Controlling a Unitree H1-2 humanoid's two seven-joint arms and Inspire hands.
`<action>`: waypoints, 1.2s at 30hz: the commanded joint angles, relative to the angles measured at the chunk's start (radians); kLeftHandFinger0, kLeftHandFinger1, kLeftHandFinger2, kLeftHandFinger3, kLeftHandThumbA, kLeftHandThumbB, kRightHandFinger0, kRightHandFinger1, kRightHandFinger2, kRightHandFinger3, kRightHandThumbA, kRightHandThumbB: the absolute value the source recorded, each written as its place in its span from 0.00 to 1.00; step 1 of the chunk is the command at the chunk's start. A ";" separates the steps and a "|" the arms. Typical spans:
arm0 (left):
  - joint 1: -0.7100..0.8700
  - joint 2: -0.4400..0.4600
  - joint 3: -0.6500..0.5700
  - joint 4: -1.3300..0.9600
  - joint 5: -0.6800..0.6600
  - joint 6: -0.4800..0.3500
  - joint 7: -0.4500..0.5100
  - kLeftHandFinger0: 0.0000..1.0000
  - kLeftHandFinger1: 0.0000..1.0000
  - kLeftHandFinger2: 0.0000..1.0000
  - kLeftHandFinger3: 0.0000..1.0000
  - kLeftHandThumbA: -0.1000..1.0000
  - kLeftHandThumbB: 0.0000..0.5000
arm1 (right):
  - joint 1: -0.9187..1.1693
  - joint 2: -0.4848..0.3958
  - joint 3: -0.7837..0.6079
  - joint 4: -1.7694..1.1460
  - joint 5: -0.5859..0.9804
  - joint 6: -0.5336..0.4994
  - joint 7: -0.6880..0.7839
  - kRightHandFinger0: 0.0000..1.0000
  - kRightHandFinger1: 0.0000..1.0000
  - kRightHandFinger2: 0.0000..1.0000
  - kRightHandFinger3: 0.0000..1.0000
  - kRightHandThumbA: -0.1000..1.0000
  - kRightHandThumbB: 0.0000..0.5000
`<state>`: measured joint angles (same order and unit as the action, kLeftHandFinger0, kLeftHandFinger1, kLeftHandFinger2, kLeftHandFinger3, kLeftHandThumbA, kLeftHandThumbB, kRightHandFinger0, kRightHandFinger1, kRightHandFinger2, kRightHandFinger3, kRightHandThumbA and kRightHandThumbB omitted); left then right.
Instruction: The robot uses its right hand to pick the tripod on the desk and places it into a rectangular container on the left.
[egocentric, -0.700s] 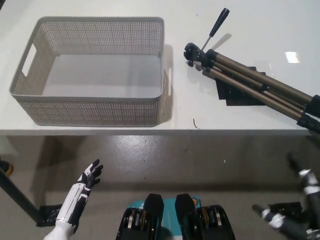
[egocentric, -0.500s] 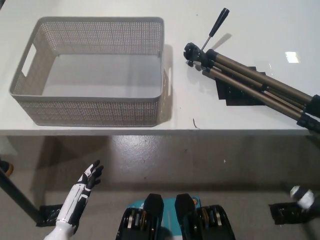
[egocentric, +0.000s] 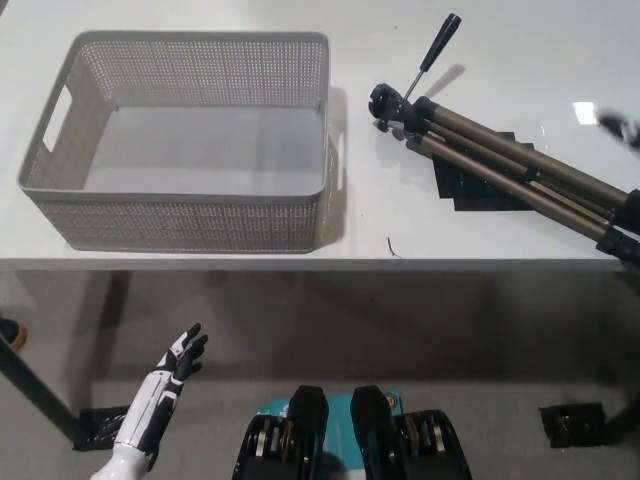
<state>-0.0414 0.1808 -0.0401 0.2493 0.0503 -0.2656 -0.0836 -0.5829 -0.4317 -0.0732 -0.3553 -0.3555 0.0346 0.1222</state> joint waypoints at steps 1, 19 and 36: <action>-0.021 0.027 -0.001 -0.037 0.000 -0.041 -0.024 1.00 1.00 1.00 1.00 1.00 1.00 | -0.281 -0.078 0.110 0.205 -0.155 0.256 0.165 1.00 1.00 1.00 1.00 1.00 0.96; -0.015 0.030 -0.009 -0.027 0.009 -0.044 -0.021 1.00 1.00 1.00 1.00 1.00 1.00 | -0.595 0.047 0.389 0.941 -0.145 0.298 0.205 1.00 1.00 1.00 1.00 1.00 1.00; -0.002 0.032 -0.017 -0.044 0.010 -0.029 -0.026 1.00 1.00 1.00 1.00 1.00 1.00 | -0.613 0.180 0.470 1.633 -0.144 0.100 0.028 1.00 1.00 1.00 1.00 1.00 1.00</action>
<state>-0.0434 0.1989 -0.0548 0.2421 0.0576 -0.2731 -0.0924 -1.1316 -0.2614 0.3809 1.2082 -0.4876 0.2135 0.2270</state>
